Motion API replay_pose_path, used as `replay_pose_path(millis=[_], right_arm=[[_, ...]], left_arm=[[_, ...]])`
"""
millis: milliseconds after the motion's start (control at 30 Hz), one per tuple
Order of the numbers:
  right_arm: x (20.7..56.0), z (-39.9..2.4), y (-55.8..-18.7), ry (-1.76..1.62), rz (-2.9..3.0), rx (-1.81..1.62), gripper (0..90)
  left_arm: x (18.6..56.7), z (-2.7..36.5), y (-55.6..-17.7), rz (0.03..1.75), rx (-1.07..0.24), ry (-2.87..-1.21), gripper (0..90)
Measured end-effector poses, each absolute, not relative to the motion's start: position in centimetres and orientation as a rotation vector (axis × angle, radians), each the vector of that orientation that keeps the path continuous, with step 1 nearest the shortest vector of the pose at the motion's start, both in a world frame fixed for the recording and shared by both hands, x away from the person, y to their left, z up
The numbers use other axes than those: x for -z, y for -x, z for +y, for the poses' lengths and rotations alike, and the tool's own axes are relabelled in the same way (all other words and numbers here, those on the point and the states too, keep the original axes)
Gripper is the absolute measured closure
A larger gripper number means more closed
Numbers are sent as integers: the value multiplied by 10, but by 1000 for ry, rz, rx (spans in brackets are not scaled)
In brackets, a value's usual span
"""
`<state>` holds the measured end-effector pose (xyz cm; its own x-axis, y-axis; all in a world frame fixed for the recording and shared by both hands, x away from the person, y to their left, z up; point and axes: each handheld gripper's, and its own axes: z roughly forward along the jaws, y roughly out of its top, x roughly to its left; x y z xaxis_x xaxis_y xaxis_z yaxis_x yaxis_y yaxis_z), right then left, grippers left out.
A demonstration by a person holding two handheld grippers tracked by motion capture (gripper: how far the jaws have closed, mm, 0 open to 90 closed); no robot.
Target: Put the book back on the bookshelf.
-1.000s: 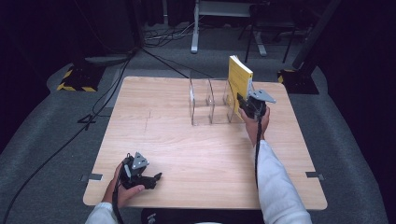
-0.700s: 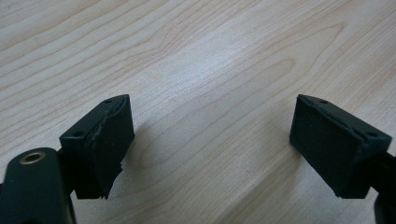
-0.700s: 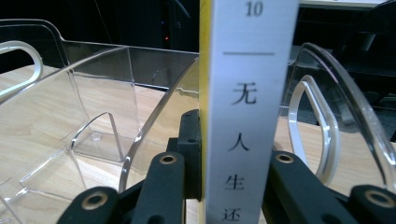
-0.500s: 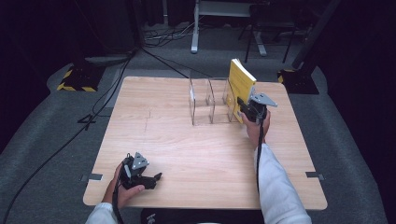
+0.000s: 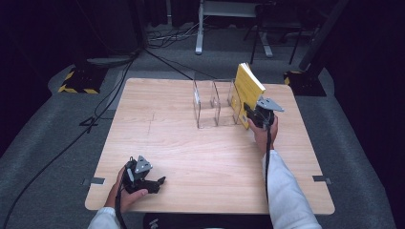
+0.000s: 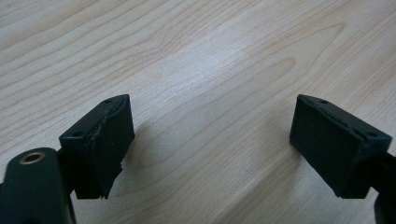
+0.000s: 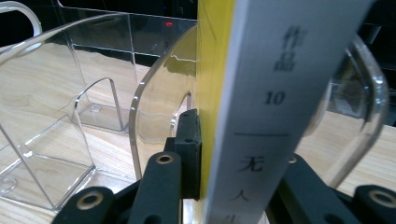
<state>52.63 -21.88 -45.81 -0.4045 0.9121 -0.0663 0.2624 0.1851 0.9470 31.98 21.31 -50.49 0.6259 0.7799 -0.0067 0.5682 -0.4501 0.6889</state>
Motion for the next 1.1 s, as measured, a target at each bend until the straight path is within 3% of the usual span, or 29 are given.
replay_pose_path(millis=[1100], right_arm=[[452, -233, -504, -1035, 1838, -1187, 719]], left_arm=[[505, 213, -320, 1051, -410, -2182, 143]])
